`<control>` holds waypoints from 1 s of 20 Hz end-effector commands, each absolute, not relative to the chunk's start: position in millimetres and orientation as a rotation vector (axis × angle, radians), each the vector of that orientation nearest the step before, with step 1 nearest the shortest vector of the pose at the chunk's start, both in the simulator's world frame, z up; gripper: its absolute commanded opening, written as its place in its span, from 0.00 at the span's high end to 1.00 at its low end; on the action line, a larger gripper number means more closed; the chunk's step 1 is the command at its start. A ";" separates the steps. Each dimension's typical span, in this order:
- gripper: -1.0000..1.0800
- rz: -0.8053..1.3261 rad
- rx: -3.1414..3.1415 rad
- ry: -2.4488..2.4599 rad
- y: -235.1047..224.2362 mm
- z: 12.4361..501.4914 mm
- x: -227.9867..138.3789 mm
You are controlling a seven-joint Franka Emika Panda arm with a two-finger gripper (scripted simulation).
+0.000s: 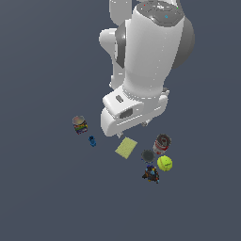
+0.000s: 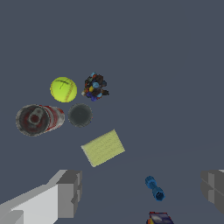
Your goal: Pick up a designated object from a clutter of objects.
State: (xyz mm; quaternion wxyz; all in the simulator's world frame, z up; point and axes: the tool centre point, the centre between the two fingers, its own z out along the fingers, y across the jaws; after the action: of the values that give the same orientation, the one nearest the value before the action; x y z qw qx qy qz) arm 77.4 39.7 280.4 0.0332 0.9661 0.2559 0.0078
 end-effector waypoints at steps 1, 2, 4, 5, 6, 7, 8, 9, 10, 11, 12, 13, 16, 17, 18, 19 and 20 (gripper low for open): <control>0.04 0.014 2.933 0.921 49.6 263.3 88.6; 0.04 0.010 2.916 0.973 53.7 256.4 92.9; 0.04 0.004 2.882 1.076 61.9 242.2 100.9; 0.04 0.001 2.863 1.127 66.0 235.0 104.8; 0.04 -0.002 2.845 1.178 70.2 227.7 108.5; 0.04 -0.005 2.825 1.229 74.5 220.3 112.0; 0.04 -0.007 2.805 1.279 78.7 212.8 115.4; 0.04 -0.009 2.785 1.328 83.0 205.3 118.7; 0.04 -0.010 2.764 1.378 87.3 197.7 121.8; 0.04 -0.012 2.742 1.426 91.6 190.0 124.8; 0.04 -0.013 2.720 1.475 96.0 182.3 127.7; 0.04 -0.014 2.697 1.523 100.3 174.5 130.4; 0.04 -0.014 2.630 1.656 112.8 152.0 137.2; 0.04 -0.013 2.609 1.695 116.5 145.2 139.1; 0.04 -0.012 2.589 1.732 120.0 138.8 140.7; 0.04 -0.012 2.570 1.765 123.3 132.7 142.1; 0.04 -0.010 2.552 1.797 126.3 127.1 143.4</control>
State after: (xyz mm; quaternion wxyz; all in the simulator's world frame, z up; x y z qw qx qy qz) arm 140.8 121.3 136.1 0.0126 0.8288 0.5594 -0.0044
